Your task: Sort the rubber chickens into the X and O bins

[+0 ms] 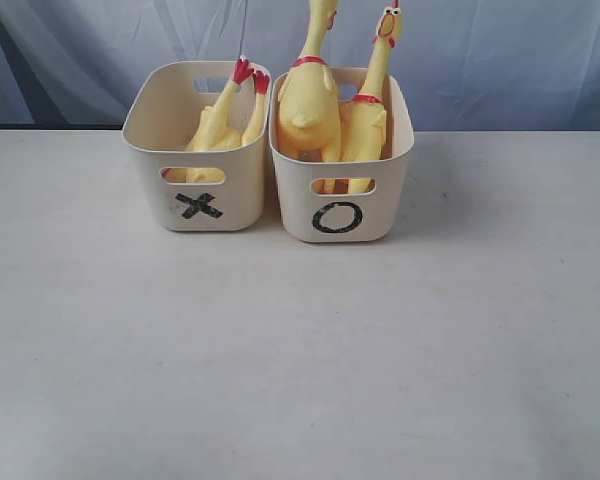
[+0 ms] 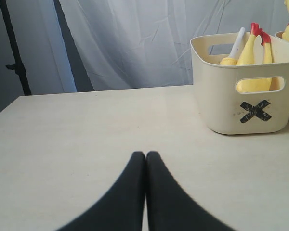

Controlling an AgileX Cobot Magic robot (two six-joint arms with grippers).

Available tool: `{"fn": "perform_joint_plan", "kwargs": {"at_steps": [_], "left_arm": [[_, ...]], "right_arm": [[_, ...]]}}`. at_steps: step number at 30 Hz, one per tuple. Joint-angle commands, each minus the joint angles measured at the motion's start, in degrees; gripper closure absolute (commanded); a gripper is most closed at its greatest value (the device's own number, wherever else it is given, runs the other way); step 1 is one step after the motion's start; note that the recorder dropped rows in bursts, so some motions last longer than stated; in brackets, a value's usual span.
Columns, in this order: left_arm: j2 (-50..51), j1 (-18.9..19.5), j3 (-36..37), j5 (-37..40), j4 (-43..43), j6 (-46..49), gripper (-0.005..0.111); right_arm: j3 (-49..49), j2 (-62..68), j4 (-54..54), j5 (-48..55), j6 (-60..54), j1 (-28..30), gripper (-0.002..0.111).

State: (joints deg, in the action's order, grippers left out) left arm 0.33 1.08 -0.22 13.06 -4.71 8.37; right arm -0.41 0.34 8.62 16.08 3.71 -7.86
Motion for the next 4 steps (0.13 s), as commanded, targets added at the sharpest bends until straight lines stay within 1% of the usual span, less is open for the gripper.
{"fn": "perform_joint_plan", "kwargs": {"at_steps": [1,4], "left_arm": [[-0.3,-0.1,0.2,-0.6,-0.6,-0.4,0.106],[-0.3,-0.1,0.2,-0.6,-0.6,-0.4,0.106]], "right_arm": [[0.4,-0.3,0.4,0.0,0.0,-0.2,0.109],[0.4,-0.3,0.4,0.1,0.0,-0.2,0.109]]}}
